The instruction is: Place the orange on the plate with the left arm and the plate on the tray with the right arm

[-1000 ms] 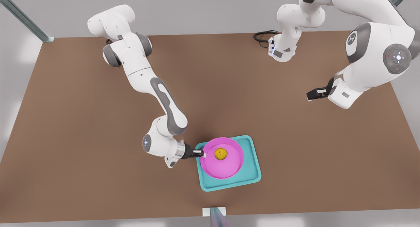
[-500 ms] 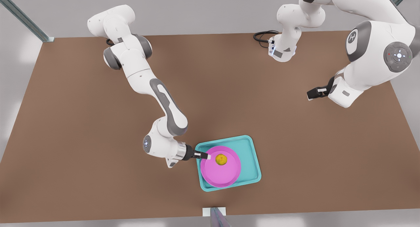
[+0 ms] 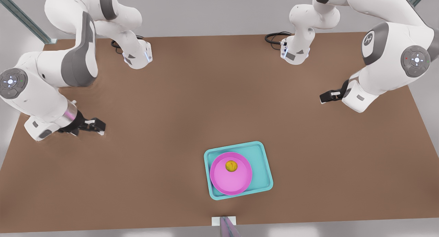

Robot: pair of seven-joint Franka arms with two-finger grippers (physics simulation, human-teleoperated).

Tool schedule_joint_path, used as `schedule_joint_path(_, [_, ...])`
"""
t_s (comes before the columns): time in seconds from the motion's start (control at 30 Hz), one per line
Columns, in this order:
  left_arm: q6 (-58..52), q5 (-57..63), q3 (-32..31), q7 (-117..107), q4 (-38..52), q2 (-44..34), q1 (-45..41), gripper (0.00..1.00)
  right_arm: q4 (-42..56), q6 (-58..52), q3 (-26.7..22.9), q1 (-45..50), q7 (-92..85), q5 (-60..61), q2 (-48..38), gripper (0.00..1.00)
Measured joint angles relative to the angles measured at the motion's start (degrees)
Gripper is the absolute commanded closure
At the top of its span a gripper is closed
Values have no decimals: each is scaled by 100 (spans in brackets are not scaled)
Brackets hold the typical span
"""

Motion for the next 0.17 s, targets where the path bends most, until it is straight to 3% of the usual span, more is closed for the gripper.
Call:
schedule_joint_path(0.07, [-41, 4, -3, -4, -1, -5, -4, 0, -860, -172, 255, -258, -179, -334, -745, 0])
schedule_joint_path(0.17, [-82, 5, -6, -8, -1, -6, -8, 0, -1210, -317, 527, -543, -412, -605, -1028, 0])
